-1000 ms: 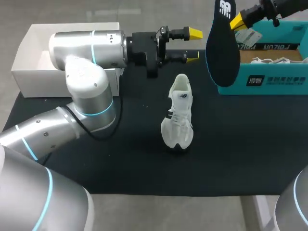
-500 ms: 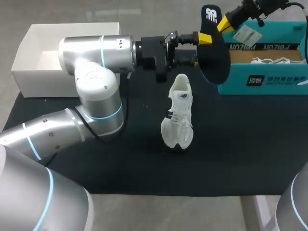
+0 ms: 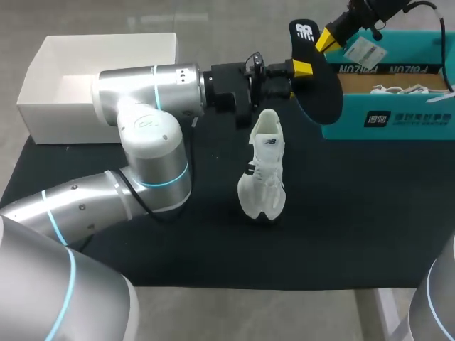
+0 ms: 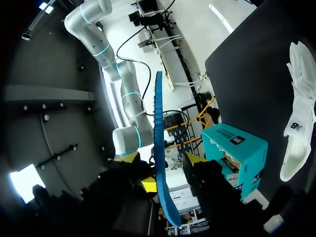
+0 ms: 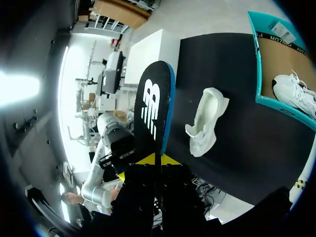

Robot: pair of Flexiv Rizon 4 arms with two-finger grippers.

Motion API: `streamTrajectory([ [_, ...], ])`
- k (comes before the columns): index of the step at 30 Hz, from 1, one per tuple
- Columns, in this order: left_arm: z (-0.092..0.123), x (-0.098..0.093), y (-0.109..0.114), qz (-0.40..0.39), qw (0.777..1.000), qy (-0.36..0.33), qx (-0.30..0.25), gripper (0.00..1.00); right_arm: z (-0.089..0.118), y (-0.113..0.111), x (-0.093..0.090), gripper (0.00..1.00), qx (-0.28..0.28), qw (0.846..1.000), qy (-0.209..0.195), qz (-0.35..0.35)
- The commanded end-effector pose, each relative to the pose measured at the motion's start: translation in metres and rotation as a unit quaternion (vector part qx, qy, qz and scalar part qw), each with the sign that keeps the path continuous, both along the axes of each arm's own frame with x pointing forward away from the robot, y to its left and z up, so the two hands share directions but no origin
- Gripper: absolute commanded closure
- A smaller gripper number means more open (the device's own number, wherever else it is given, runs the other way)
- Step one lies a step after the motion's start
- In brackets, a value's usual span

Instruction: Take the shoe out of the shoebox, open the shoe tongue, remove and reinsert the insole, then place the shoe into the shoebox

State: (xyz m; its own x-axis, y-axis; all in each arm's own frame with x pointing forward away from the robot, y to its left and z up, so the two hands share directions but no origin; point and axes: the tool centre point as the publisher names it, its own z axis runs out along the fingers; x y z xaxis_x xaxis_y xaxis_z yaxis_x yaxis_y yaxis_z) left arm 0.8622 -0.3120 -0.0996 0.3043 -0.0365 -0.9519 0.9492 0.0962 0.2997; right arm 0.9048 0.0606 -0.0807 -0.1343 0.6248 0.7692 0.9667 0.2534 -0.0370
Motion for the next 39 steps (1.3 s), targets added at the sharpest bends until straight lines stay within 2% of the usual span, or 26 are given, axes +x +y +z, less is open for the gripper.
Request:
streamTrajectory([
  [1,-0.003,0.001,-0.005,0.003,1.000,0.001,-0.005,0.91,-0.001,0.001,0.002,1.00,0.004,1.000,0.004,-0.001],
  [4,-0.006,0.004,-0.008,0.005,1.000,0.003,-0.005,1.00,-0.001,0.002,0.002,1.00,0.007,1.000,0.003,-0.003],
  [10,-0.010,0.007,-0.011,0.009,1.000,0.008,-0.006,1.00,0.001,0.003,0.001,1.00,0.020,1.000,-0.011,-0.019],
  [11,-0.010,0.007,-0.011,0.007,1.000,0.010,-0.007,1.00,0.003,0.002,0.001,0.76,0.021,0.999,-0.021,-0.022],
  [12,-0.009,0.007,-0.010,0.004,1.000,0.014,-0.009,1.00,0.007,0.002,0.000,0.20,0.029,0.999,-0.036,-0.028],
  [13,-0.007,0.006,-0.009,0.001,1.000,0.020,-0.012,1.00,0.011,0.001,-0.001,0.00,0.039,0.998,-0.039,-0.031],
  [14,-0.005,0.006,-0.007,-0.001,1.000,0.027,-0.016,1.00,0.014,-0.001,-0.003,0.00,0.047,0.997,-0.049,-0.032],
  [15,-0.003,0.006,-0.005,-0.004,0.999,0.035,-0.017,1.00,0.020,-0.004,-0.005,0.00,0.067,0.994,-0.076,-0.036],
  [16,-0.001,0.007,-0.002,-0.006,0.999,0.041,-0.022,1.00,0.024,-0.007,-0.007,0.00,0.077,0.994,-0.070,-0.045],
  [18,0.003,0.010,0.004,-0.012,0.997,0.067,-0.032,1.00,0.032,-0.014,-0.011,0.00,0.095,0.989,-0.102,-0.043],
  [20,0.007,0.013,0.010,-0.015,0.996,0.081,-0.038,1.00,0.040,-0.021,-0.017,0.00,0.109,0.987,-0.108,-0.045],
  [26,0.014,0.020,0.018,-0.031,0.994,0.103,-0.018,1.00,0.059,-0.036,-0.034,0.00,0.155,0.973,-0.163,-0.051],
  [30,0.021,0.023,0.025,-0.049,0.991,0.123,-0.019,1.00,0.060,-0.041,-0.045,0.00,0.167,0.965,-0.187,-0.072],
  [34,0.026,0.024,0.030,-0.048,0.992,0.119,-0.008,1.00,0.056,-0.046,-0.054,0.00,0.178,0.955,-0.201,-0.126],
  [39,0.031,0.024,0.033,-0.056,0.992,0.113,-0.008,1.00,0.048,-0.050,-0.060,0.00,0.202,0.941,-0.180,-0.204],
])
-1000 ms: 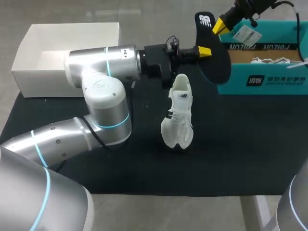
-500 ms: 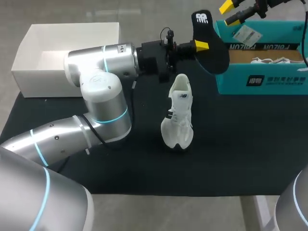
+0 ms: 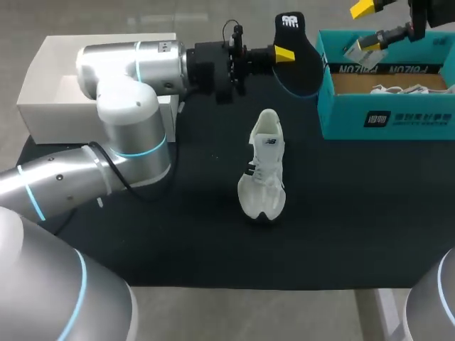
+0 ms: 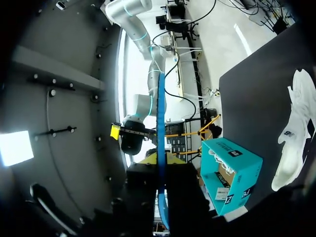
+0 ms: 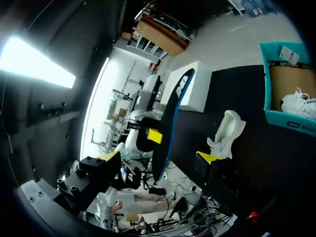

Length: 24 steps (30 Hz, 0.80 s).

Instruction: Take the shoe out of the shoebox, open the shoe tongue, remove and reinsert the insole, then place the shoe into the shoebox

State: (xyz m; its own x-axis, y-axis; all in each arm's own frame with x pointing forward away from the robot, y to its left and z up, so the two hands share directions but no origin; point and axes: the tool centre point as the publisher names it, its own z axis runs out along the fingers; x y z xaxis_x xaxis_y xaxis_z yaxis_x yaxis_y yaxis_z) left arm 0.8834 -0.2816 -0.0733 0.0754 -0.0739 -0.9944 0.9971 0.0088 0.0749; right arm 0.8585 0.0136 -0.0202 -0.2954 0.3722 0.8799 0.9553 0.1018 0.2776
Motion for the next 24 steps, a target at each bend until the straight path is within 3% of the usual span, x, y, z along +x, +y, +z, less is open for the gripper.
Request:
streamTrajectory([
  [1,0.006,0.001,0.004,-0.012,1.000,-0.002,0.000,1.00,-0.015,-0.004,-0.014,0.00,0.063,0.985,-0.030,-0.157],
  [9,0.018,-0.012,0.004,-0.028,1.000,-0.011,0.001,1.00,-0.033,-0.002,-0.006,0.00,0.083,0.980,-0.011,-0.178],
  [24,0.017,-0.014,0.007,-0.039,0.999,0.000,0.003,1.00,-0.025,-0.002,0.005,0.00,0.090,0.983,-0.016,-0.158],
])
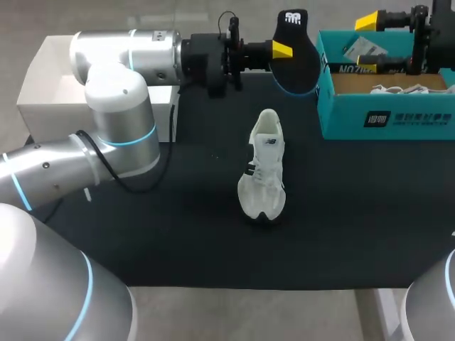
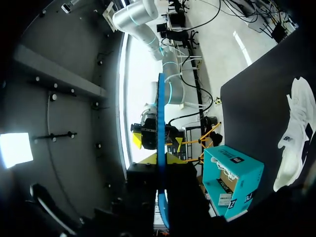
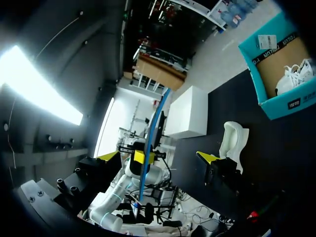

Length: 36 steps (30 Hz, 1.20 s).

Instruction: Take the shoe out of the shoebox, open the shoe tongue, remove and reinsert the insole, then place the shoe into the shoebox

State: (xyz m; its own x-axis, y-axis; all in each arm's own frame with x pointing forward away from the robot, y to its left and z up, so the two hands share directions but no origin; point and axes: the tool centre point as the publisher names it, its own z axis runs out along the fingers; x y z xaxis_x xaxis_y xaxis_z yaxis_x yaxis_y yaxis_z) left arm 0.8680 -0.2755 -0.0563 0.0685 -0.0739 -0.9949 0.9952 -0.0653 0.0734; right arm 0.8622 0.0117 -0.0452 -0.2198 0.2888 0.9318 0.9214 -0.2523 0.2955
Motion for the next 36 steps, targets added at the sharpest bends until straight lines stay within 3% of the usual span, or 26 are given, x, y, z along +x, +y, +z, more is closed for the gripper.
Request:
streamTrajectory([
  [1,0.000,0.001,0.000,-0.002,1.000,-0.001,0.000,1.00,0.000,0.000,0.001,0.00,0.000,1.000,0.001,0.000],
  [8,0.000,0.001,0.000,-0.002,1.000,-0.001,0.000,1.00,0.000,0.000,0.001,0.00,0.000,1.000,0.001,0.000],
  [10,0.004,0.006,-0.001,0.002,0.991,0.132,0.014,1.00,0.000,0.000,0.001,0.00,0.000,1.000,0.001,0.000],
  [13,0.011,0.004,0.001,0.005,0.955,0.294,0.047,1.00,0.000,0.000,0.001,0.00,0.000,1.000,0.001,0.000],
  [15,0.019,0.000,0.005,-0.038,0.939,0.342,0.021,1.00,0.000,0.000,0.001,0.00,0.000,1.000,0.001,0.000],
  [28,0.020,-0.002,0.007,-0.036,0.941,0.334,0.029,1.00,0.000,0.000,0.001,0.00,0.000,1.000,0.001,0.000],
  [29,0.016,0.001,0.005,-0.031,0.904,0.423,0.058,1.00,0.000,0.000,0.001,0.00,0.000,1.000,0.001,0.000],
  [30,0.015,-0.002,0.004,-0.039,0.884,0.463,0.060,1.00,0.000,0.000,0.001,0.00,0.000,1.000,0.001,0.000],
  [31,0.016,-0.004,0.004,-0.037,0.848,0.521,0.085,1.00,0.000,0.000,0.001,0.00,0.000,1.000,0.001,0.000],
  [32,0.016,-0.009,0.005,-0.043,0.840,0.527,0.122,1.00,0.000,0.000,0.001,0.00,0.000,1.000,0.001,0.000],
  [34,0.023,-0.016,0.009,-0.055,0.826,0.544,0.136,1.00,0.000,0.000,0.001,0.00,0.000,1.000,0.001,0.000],
  [36,0.027,-0.019,0.011,-0.059,0.839,0.523,0.135,1.00,0.000,0.000,0.001,0.00,0.000,1.000,0.001,0.000],
])
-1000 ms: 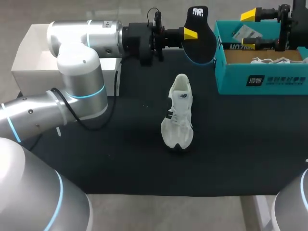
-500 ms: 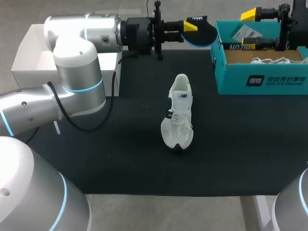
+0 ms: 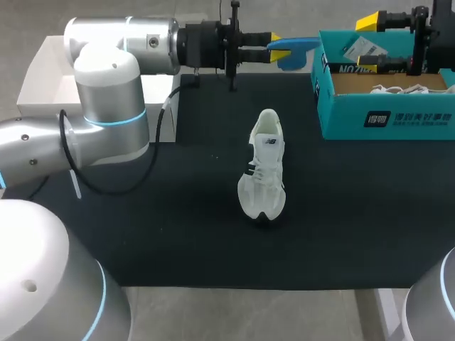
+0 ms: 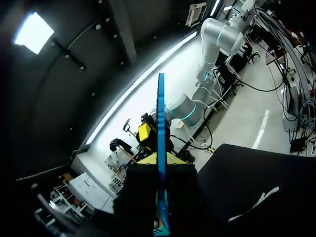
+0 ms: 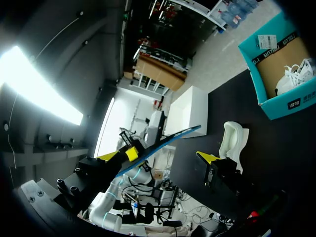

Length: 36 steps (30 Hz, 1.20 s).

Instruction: Take the shoe out of the shoebox, open the shoe tongue, remove and reinsert the insole, then place the shoe into the shoebox

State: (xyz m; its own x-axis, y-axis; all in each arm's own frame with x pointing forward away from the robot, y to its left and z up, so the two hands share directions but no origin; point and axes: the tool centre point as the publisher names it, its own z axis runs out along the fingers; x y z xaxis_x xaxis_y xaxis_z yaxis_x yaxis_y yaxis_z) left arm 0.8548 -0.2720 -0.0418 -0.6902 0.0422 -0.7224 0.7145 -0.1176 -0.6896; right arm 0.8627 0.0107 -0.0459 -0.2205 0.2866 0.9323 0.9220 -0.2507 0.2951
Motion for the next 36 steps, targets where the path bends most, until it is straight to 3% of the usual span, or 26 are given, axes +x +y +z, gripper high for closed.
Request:
streamTrajectory([
  [1,0.013,-0.005,0.008,-0.047,0.986,0.137,0.084,1.00,0.000,0.001,0.000,0.00,-0.001,1.000,0.001,-0.001],
  [12,0.013,-0.005,0.008,-0.047,0.986,0.137,0.084,1.00,0.000,0.001,0.000,0.00,-0.001,1.000,0.001,-0.001],
  [13,0.011,-0.003,0.006,-0.030,0.981,0.173,0.078,1.00,0.000,0.001,0.000,0.00,-0.001,1.000,0.001,-0.001],
  [16,0.006,0.002,-0.001,-0.030,0.938,0.343,0.026,1.00,0.000,0.001,0.000,0.00,-0.001,1.000,0.001,-0.001],
  [19,0.005,0.002,-0.002,-0.117,0.896,0.427,-0.033,1.00,0.000,0.001,0.000,0.00,-0.001,1.000,0.001,-0.001],
  [34,0.008,0.003,0.000,-0.127,0.893,0.430,-0.045,1.00,0.000,0.001,0.000,0.00,-0.001,1.000,0.001,-0.001],
  [36,0.007,0.007,-0.005,-0.079,0.854,0.514,-0.023,1.00,0.000,0.001,0.000,0.00,-0.001,1.000,0.001,-0.001],
])
